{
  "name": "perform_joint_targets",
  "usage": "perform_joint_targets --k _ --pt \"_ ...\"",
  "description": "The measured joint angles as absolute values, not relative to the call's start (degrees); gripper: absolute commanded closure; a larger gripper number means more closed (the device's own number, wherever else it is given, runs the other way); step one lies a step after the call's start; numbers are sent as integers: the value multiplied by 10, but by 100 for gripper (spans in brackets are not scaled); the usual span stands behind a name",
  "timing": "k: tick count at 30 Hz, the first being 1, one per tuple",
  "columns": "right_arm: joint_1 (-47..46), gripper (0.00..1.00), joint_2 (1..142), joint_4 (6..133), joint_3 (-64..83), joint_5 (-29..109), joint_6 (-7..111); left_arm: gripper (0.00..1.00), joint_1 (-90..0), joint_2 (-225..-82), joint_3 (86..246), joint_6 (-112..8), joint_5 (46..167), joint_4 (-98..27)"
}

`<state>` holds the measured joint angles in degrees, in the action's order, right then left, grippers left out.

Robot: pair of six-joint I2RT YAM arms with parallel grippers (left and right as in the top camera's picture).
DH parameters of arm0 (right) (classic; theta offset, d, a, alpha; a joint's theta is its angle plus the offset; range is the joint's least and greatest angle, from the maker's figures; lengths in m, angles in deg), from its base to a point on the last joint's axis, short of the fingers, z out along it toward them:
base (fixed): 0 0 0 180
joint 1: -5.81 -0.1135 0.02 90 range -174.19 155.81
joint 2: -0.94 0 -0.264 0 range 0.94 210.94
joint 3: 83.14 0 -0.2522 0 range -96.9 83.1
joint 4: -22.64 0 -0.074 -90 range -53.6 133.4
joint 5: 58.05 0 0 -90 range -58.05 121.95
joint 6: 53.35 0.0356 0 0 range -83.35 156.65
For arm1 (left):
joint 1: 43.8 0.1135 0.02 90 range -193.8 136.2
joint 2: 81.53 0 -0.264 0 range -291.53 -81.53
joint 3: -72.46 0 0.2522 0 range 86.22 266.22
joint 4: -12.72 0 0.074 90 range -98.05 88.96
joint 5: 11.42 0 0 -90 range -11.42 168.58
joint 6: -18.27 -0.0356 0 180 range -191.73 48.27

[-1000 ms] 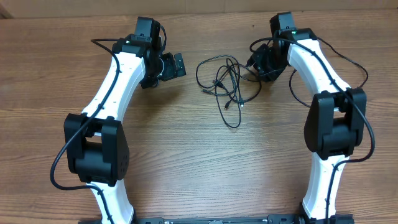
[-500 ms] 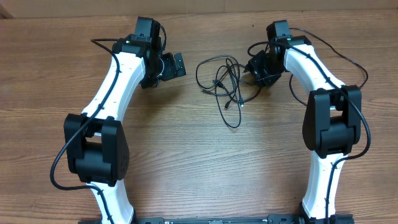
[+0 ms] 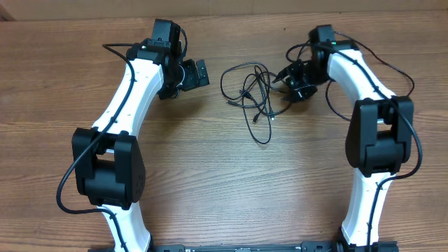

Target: Untangle cables

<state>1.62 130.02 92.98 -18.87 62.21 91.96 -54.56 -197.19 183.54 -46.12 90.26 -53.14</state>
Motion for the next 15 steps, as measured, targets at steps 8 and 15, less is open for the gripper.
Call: perform_joint_targets --k 8,15 --pt "23 34 1300 926 -189 612 952 1 -546 -1972 1835 -461 903 -531" --pt "-34 34 1300 906 -189 565 1005 1 -546 -1972 1835 -461 903 -531"
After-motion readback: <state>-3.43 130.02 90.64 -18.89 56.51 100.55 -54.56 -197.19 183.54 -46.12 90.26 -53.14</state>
